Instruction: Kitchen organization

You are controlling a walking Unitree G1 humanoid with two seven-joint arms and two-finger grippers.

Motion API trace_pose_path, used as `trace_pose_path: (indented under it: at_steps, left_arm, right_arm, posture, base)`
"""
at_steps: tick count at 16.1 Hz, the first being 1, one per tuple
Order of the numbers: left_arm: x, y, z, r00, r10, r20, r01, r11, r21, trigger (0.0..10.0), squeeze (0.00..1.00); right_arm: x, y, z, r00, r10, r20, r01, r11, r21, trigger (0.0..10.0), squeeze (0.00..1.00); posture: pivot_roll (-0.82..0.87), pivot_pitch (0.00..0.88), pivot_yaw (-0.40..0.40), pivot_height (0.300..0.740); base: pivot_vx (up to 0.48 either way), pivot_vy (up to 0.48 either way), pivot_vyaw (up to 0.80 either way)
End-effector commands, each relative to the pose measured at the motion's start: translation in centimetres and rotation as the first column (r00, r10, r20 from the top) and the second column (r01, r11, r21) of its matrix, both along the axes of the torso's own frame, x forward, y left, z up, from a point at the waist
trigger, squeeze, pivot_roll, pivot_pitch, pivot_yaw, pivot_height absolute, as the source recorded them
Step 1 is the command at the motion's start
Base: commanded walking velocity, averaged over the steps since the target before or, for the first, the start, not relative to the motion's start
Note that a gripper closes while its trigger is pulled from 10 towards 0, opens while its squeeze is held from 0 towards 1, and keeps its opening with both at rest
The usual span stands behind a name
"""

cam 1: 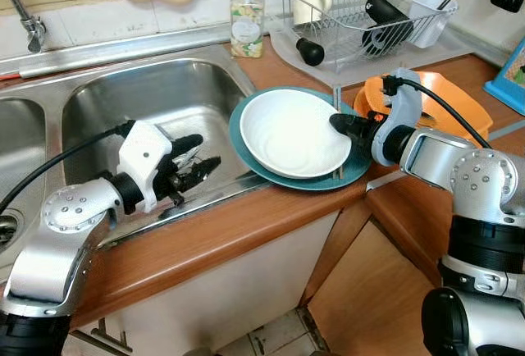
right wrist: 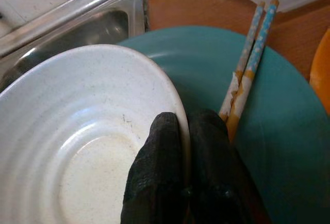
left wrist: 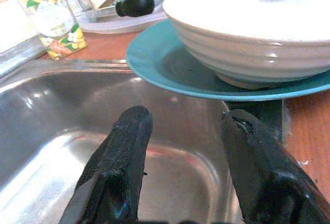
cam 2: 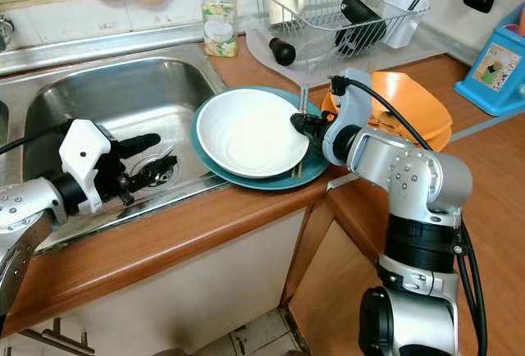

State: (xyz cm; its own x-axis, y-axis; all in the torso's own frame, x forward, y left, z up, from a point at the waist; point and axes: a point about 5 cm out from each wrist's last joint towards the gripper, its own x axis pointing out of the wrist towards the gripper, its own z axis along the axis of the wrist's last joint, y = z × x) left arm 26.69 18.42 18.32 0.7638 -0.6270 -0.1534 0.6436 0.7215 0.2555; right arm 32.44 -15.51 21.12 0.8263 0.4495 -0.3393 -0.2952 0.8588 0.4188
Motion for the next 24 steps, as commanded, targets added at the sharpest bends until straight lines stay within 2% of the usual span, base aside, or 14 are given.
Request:
trace_pose_path:
  at_steps: [1,6,7,8,9,10,11,13,14,17,18,20,21,24]
  left_arm:
    - [0.3,0.0,0.3,1.0,0.004,0.015,-0.004,1.0,0.017,10.0,0.0]
    - [1.1,0.1,0.9,0.998,0.063,0.024,-0.062,0.997,-0.041,10.0,0.0]
    - [1.4,0.2,1.3,0.997,0.083,0.007,-0.082,0.989,-0.12,10.0,1.0]
    - [1.7,0.2,1.7,0.995,0.098,0.01,-0.095,0.978,-0.187,10.0,1.0]
    - [2.1,0.3,2.1,0.992,0.124,0.018,-0.116,0.965,-0.236,10.0,1.0]
    - [2.3,0.2,2.3,0.992,0.123,0.01,-0.116,0.955,-0.272,10.0,0.18]
    - [2.5,-0.4,2.5,0.997,0.082,-0.005,-0.078,0.938,-0.337,10.0,0.0]
    - [2.7,-1.0,2.6,0.999,0.044,-0.029,-0.052,0.914,-0.402,10.0,0.0]
    - [2.8,-1.3,2.6,0.998,0.02,-0.054,-0.043,0.895,-0.444,10.0,0.0]
    - [3.1,-1.4,2.1,0.996,0.016,-0.082,-0.052,0.889,-0.454,10.0,0.0]
    - [3.3,-1.5,2.1,0.995,0.016,-0.096,-0.062,0.868,-0.492,10.0,0.0]
    - [3.2,-1.7,2.4,0.995,-0.019,-0.097,-0.037,0.836,-0.547,10.0,0.0]
    - [3.2,-1.8,2.6,0.995,-0.031,-0.096,-0.029,0.821,-0.57,10.0,0.0]
    - [3.0,-1.2,2.2,0.994,-0.014,-0.107,-0.047,0.837,-0.545,10.0,0.0]
  right_arm:
    - [0.2,0.2,0.3,1.0,-0.004,0.007,0.004,1.0,-0.005,0.0,0.0]
    - [0.5,0.5,1.7,0.995,0.006,0.099,-0.009,1.0,0.03,0.0,0.0]
    - [0.4,0.8,3.3,0.97,0.02,0.241,-0.028,0.999,0.03,0.0,0.0]
    - [0.3,1.2,4.5,0.94,0.042,0.339,-0.05,0.999,0.015,0.0,0.0]
    - [0.1,1.5,5.1,0.921,0.06,0.384,-0.07,0.997,0.013,0.0,0.0]
    - [0.0,1.7,5.5,0.91,0.07,0.408,-0.08,0.997,0.008,0.0,0.0]
    - [-0.1,2.1,6.1,0.888,0.082,0.452,-0.094,0.996,0.004,0.0,0.0]
    - [-0.2,2.3,6.6,0.861,0.094,0.5,-0.104,0.995,-0.008,0.0,0.0]
    - [-0.5,2.7,7.2,0.811,0.123,0.572,-0.126,0.991,-0.034,0.0,0.0]
    - [-1.8,3.6,8.0,0.755,0.188,0.628,-0.234,0.972,-0.01,0.0,0.0]
    - [-2.3,4.0,8.1,0.733,0.218,0.644,-0.281,0.96,-0.006,0.0,0.0]
    - [-2.3,4.1,7.7,0.73,0.233,0.643,-0.283,0.959,-0.027,0.0,0.0]
    - [-1.8,3.7,7.0,0.754,0.203,0.625,-0.229,0.973,-0.04,0.0,0.0]
    - [-0.6,1.9,6.4,0.795,0.091,0.599,-0.075,0.996,-0.052,0.0,0.0]
  posture:
    - [-0.09,0.0,-0.008,0.74]
    - [-0.09,0.0,-0.005,0.74]
    - [-0.09,0.0,-0.005,0.74]
    - [-0.09,0.0,-0.005,0.74]
    - [-0.09,0.0,-0.006,0.74]
    - [-0.09,0.0,-0.006,0.74]
    - [-0.09,0.0,-0.006,0.74]
    - [-0.09,0.0,-0.001,0.74]
    - [-0.09,0.0,0.007,0.74]
    - [-0.09,0.0,0.007,0.74]
    - [-0.09,0.0,0.007,0.74]
    - [-0.1,0.0,0.013,0.74]
    - [-0.1,0.0,0.014,0.74]
    - [-0.09,0.0,0.014,0.74]
  base:
    - [0.0,0.0,0.0]
    - [0.0,0.0,0.0]
    - [0.0,0.0,0.0]
    - [0.0,0.0,0.0]
    - [0.0,0.0,0.0]
    - [0.0,0.0,0.0]
    - [0.0,0.0,0.0]
    - [0.0,0.0,0.0]
    - [0.0,0.0,0.0]
    - [0.0,0.0,0.0]
    - [0.0,0.0,0.0]
    - [0.0,0.0,0.0]
    - [0.0,0.0,0.0]
    - [0.0,0.0,0.0]
